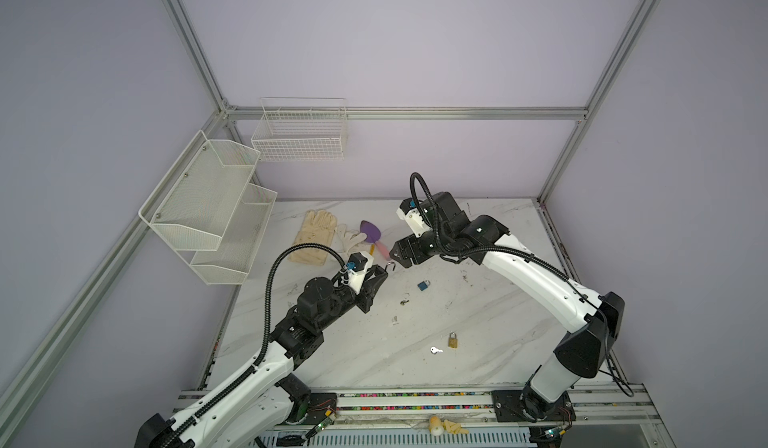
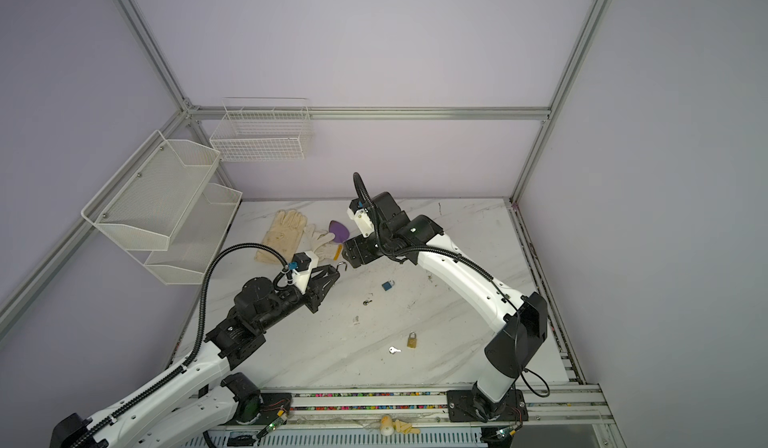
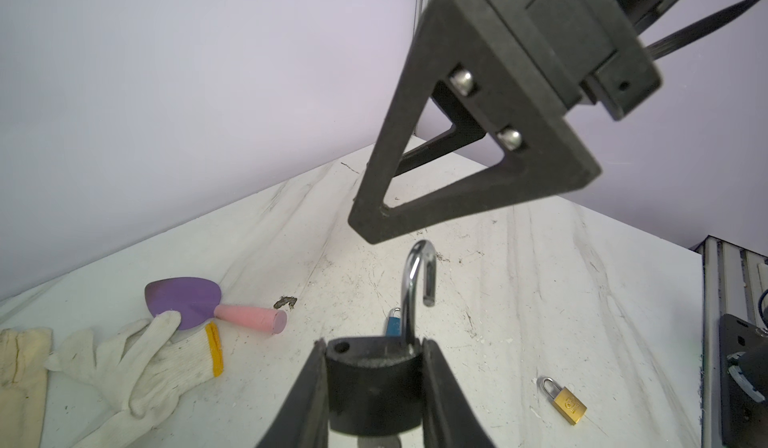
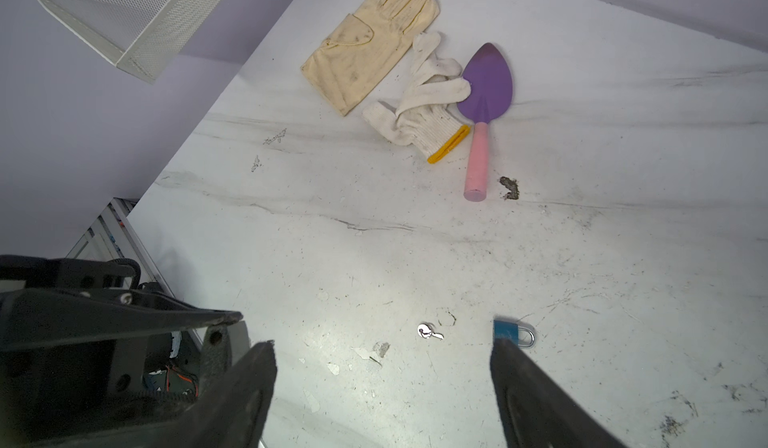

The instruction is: Unlock with the key

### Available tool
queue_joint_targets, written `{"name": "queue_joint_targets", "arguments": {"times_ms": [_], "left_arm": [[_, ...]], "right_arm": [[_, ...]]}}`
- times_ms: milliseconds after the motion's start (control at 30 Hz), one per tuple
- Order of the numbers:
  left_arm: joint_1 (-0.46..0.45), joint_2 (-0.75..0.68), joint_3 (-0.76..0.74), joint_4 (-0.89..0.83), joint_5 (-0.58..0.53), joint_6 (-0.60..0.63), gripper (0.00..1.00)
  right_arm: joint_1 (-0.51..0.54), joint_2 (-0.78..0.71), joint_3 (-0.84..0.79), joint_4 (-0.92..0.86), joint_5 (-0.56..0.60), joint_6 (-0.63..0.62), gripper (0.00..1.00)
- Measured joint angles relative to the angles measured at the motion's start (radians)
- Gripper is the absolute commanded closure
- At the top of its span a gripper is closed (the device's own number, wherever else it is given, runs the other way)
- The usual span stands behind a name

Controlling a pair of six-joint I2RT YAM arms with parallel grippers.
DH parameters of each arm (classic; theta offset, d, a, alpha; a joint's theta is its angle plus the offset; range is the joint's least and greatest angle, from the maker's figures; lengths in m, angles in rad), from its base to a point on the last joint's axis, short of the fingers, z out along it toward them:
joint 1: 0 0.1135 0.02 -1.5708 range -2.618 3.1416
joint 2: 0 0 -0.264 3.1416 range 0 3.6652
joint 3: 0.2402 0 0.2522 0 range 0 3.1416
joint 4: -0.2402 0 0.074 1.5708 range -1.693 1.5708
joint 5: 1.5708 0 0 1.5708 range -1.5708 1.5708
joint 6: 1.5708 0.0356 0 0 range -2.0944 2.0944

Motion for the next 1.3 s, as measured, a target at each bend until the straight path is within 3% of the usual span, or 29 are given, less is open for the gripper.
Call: {"name": "queue_joint_targets", "arguments": {"times_ms": [333, 733, 967, 1167, 1300], "left_arm": [[0.000, -0.001, 0.000, 0.009, -0.010, 0.000, 1.00], [0.000, 0.010, 0.000, 0.011, -0.073, -0.029, 1.00], [0.000, 0.122, 0.014, -0.164, -0.257, -0.206, 1.00], [0.003, 0.330, 0.092, -0.407, -0.394, -0.386, 1.00], [0.013, 0.444, 0.172, -0.490, -0.423, -0.463, 1.00]], "right_arm": [[0.000, -0.063, -0.058, -0.002, -0.067, -0.016, 0.16], [-0.014, -0.079, -0.083, 0.006, -0.043, -0.016, 0.15], [-0.056, -0.136, -0.182, 0.076, 0.095, 0.061, 0.15], [-0.058, -0.160, -0.286, 0.167, 0.132, 0.140, 0.15], [-0.058, -0.161, -0.337, 0.212, 0.132, 0.177, 0.15]]}}
